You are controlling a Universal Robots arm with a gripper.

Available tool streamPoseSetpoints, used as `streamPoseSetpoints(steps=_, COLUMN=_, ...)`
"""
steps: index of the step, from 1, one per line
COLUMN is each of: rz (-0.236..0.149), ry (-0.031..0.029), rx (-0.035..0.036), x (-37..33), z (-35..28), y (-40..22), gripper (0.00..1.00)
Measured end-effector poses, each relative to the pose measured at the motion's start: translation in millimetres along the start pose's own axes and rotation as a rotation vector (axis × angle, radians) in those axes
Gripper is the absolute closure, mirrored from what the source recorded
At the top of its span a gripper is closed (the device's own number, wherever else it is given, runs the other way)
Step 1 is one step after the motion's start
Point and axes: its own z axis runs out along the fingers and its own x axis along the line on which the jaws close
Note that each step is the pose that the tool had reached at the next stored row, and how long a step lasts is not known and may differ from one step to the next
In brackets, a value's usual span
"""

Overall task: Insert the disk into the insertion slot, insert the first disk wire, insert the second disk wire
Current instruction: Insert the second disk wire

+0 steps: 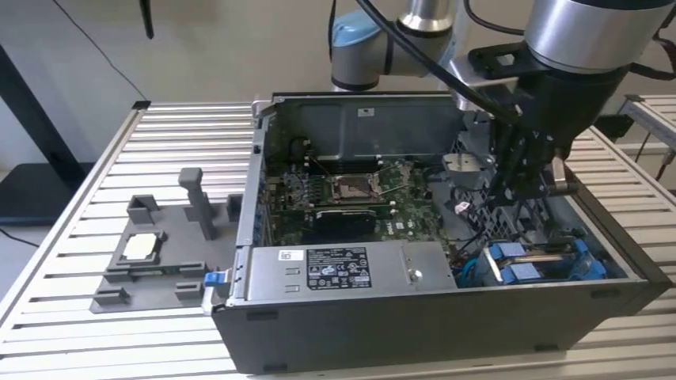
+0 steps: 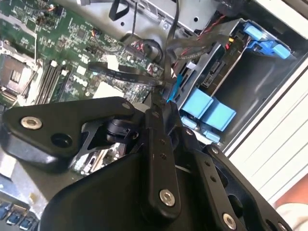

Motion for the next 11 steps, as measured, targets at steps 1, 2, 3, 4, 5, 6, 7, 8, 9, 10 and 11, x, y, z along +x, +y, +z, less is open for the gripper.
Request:
streamPoseSetpoints(steps=1, rz=-0.008, ry=0.0003, rx=0.0, x=0.0, z=-0.2, y=0.4, gripper=0.77)
streamPoseSetpoints(steps=2, rz=-0.016, ry=0.0003, rx=0.0005, x=0.0, z=-0.4, y=0.5, gripper=0.77)
streamPoseSetpoints(steps=3, rz=-0.023, ry=0.0007, rx=0.0015, x=-0.1, z=-0.5, y=0.6, gripper=0.77)
streamPoseSetpoints(steps=4, rz=-0.03, ry=0.0005, rx=0.0036, x=-0.2, z=-0.6, y=0.6, gripper=0.77)
streamPoseSetpoints(steps=5, rz=-0.036, ry=0.0003, rx=0.0072, x=-0.4, z=-0.6, y=0.7, gripper=0.77)
streamPoseSetpoints(steps=6, rz=-0.043, ry=-0.0004, rx=0.0104, x=-0.4, z=-0.5, y=0.6, gripper=0.77)
streamPoseSetpoints(steps=7, rz=-0.048, ry=-0.001, rx=0.0138, x=-0.5, z=-0.5, y=0.7, gripper=0.77)
streamPoseSetpoints(steps=8, rz=-0.054, ry=-0.0015, rx=0.0185, x=-0.6, z=-0.4, y=0.7, gripper=0.77)
streamPoseSetpoints(steps=9, rz=-0.06, ry=-0.0016, rx=0.0232, x=-1.0, z=-0.4, y=0.7, gripper=0.77)
streamPoseSetpoints(steps=10, rz=-0.065, ry=-0.0017, rx=0.0267, x=-1.3, z=-0.4, y=0.7, gripper=0.77)
streamPoseSetpoints(steps=11, rz=-0.068, ry=-0.002, rx=0.0282, x=-1.4, z=-0.4, y=0.6, gripper=0.77)
